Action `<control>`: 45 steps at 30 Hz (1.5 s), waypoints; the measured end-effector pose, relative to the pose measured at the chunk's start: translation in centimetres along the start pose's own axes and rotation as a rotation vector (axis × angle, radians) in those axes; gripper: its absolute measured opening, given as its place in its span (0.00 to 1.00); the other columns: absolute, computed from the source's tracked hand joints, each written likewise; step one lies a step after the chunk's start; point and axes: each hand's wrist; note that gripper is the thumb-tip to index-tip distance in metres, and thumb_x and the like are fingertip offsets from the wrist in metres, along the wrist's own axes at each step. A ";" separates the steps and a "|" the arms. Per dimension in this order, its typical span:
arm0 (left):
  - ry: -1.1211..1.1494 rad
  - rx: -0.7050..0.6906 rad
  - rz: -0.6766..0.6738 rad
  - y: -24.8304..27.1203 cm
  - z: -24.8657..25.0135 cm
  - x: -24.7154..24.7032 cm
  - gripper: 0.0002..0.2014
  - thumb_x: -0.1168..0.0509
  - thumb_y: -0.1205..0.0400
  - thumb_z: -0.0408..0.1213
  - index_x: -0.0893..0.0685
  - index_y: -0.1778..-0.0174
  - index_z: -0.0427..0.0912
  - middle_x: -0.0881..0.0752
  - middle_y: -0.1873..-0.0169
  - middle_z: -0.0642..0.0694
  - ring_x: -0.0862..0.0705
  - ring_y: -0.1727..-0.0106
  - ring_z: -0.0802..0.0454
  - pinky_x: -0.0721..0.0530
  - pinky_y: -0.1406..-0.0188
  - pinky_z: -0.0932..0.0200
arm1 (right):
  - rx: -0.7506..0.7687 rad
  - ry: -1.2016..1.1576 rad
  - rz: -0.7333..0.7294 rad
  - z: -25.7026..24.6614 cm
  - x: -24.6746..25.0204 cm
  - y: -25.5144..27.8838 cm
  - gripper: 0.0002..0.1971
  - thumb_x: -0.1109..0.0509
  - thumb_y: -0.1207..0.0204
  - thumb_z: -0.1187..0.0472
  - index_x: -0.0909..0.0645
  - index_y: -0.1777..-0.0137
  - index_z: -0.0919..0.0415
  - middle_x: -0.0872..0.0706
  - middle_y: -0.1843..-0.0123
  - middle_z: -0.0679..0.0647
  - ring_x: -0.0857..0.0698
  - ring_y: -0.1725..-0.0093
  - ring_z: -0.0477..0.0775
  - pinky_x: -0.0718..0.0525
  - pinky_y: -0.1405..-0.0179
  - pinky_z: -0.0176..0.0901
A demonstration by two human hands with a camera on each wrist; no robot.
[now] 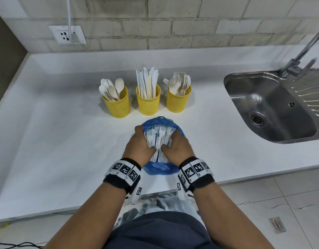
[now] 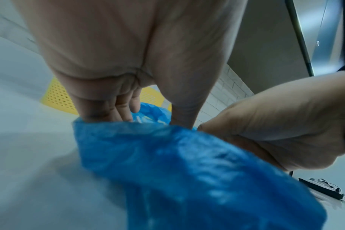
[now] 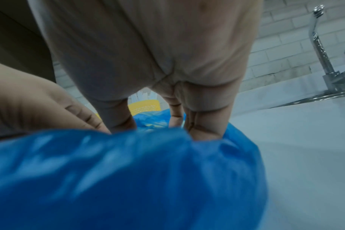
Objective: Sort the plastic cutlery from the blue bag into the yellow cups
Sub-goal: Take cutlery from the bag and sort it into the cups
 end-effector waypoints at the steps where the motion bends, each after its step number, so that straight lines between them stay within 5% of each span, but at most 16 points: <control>1: 0.006 -0.006 0.002 0.0 0.1 -0.1 0.37 0.23 0.26 0.37 0.35 0.24 0.43 0.11 0.48 0.38 0.12 0.47 0.38 0.18 0.52 0.53 | 0.003 0.002 0.001 0.0 -0.1 -0.1 0.28 0.26 0.21 0.55 0.31 0.28 0.67 0.18 0.32 0.65 0.18 0.32 0.66 0.20 0.40 0.48; 5: -0.062 -0.033 -0.009 -0.1 0.4 -0.5 0.41 0.21 0.26 0.42 0.35 0.20 0.43 0.16 0.33 0.39 0.15 0.34 0.38 0.15 0.37 0.43 | 0.022 0.056 0.001 -0.1 -0.4 -0.3 0.29 0.25 0.21 0.53 0.31 0.27 0.65 0.20 0.32 0.66 0.18 0.33 0.66 0.21 0.41 0.48; 11: -0.165 -0.018 -0.065 -0.1 1.3 -1.0 0.38 0.24 0.28 0.43 0.33 0.23 0.45 0.21 0.35 0.37 0.18 0.35 0.35 0.16 0.42 0.45 | 0.017 0.043 -0.004 -0.2 -0.3 -0.2 0.26 0.27 0.23 0.57 0.29 0.28 0.63 0.20 0.34 0.65 0.18 0.35 0.66 0.25 0.46 0.44; 19: -0.206 0.045 -0.027 -0.6 2.5 -1.6 0.49 0.18 0.28 0.51 0.39 0.17 0.43 0.26 0.27 0.32 0.24 0.26 0.33 0.22 0.29 0.43 | 0.025 -0.023 0.051 0.8 1.0 -0.1 0.16 0.32 0.24 0.68 0.25 0.37 0.61 0.11 0.46 0.65 0.13 0.46 0.67 0.17 0.50 0.50; 32: -0.111 0.066 -0.020 -1.0 3.0 -1.3 0.49 0.19 0.29 0.46 0.40 0.17 0.43 0.15 0.32 0.39 0.15 0.33 0.37 0.18 0.40 0.48 | 0.011 -0.040 0.065 0.8 -0.1 -1.1 0.26 0.30 0.24 0.67 0.30 0.27 0.64 0.26 0.33 0.67 0.21 0.35 0.71 0.21 0.33 0.52; 35: -0.083 0.045 -0.028 -0.9 3.1 -1.2 0.44 0.20 0.28 0.45 0.37 0.19 0.44 0.14 0.35 0.39 0.14 0.36 0.35 0.16 0.40 0.45 | -0.005 -0.163 0.064 0.9 0.1 -1.2 0.32 0.29 0.25 0.69 0.32 0.21 0.61 0.25 0.31 0.67 0.22 0.32 0.66 0.26 0.36 0.42; 40: -0.050 0.015 -0.023 -0.7 2.9 -0.8 0.40 0.21 0.27 0.47 0.33 0.22 0.44 0.14 0.36 0.39 0.15 0.36 0.34 0.16 0.41 0.46 | -0.073 -0.342 0.088 1.3 0.1 -1.4 0.34 0.23 0.29 0.66 0.31 0.23 0.57 0.13 0.36 0.60 0.14 0.36 0.61 0.18 0.39 0.44; 45: -0.029 0.026 -0.054 -0.6 2.7 -0.7 0.37 0.24 0.24 0.41 0.35 0.22 0.43 0.15 0.35 0.39 0.15 0.36 0.36 0.18 0.42 0.49 | -0.073 -0.382 0.055 1.3 0.1 -1.7 0.33 0.23 0.29 0.65 0.30 0.24 0.57 0.14 0.35 0.58 0.14 0.36 0.59 0.17 0.36 0.46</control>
Point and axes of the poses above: each hand's wrist, its own y-axis away from the middle knuckle, its own x-axis out of the back of the hand, z = x × y
